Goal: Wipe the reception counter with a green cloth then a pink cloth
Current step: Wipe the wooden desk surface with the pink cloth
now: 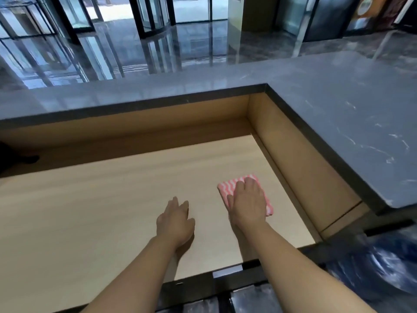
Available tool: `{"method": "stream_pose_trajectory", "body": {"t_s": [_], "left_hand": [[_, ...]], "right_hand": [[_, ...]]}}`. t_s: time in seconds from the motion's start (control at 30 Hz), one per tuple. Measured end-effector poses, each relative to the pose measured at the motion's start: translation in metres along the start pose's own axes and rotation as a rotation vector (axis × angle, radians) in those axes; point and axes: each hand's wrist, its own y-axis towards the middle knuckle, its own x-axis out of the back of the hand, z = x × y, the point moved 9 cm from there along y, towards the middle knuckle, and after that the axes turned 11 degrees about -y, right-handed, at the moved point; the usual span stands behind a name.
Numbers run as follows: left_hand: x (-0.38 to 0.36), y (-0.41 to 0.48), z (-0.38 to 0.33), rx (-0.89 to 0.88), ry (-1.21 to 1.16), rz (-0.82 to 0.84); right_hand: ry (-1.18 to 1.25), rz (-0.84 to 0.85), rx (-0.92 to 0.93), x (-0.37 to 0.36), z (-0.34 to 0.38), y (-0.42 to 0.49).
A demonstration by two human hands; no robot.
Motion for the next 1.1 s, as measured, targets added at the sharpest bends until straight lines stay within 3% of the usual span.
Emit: {"method": "stream_pose_trajectory", "body": {"t_s": [0.07, 0.13, 0.27, 0.37, 0.47, 0.6, 0.7, 0.83, 0.97, 1.1], "left_hand": [[-0.007, -0.005, 0.004, -0.037, 0.076, 0.022], [-0.012, -0.009, 0.011, -0.031, 0.131, 0.031], [-0.017, -0.022, 0.012, -0.038, 0.181, 0.022], [-0.016, -0.028, 0.014, -0.036, 0.158, -0.011], [-0.016, -0.037, 0.019, -0.006, 0.218, -0.019], [-0.019, -0.044, 0.015, 0.021, 0.279, 0.0], [-0.023, -0.049, 0.012, 0.019, 0.251, 0.007], [-0.028, -0.051, 0.023, -0.02, 0.208, 0.057], [-0.024, -0.044, 0.029, -0.037, 0.14, 0.129], [-0.022, -0.042, 0.03, -0.037, 0.071, 0.124]], "right_hand": [[-0.064, 0.056, 0.191, -0.022, 0.014, -0.004], [-0.042, 0.161, 0.205, -0.04, 0.018, -0.01], [-0.004, 0.119, 0.26, -0.049, 0.066, -0.031], [0.108, 0.203, 0.366, -0.051, 0.103, -0.06], [0.057, 0.191, 0.415, -0.049, 0.086, -0.067], [-0.156, 0.124, 0.289, -0.047, -0.003, -0.056], [-0.124, 0.14, 0.127, -0.046, -0.067, -0.055], [-0.029, 0.188, -0.075, -0.055, -0.096, -0.066], [-0.109, 0.161, -0.196, -0.044, -0.047, -0.085], [-0.047, 0.176, 0.065, -0.037, 0.062, -0.102]]}}
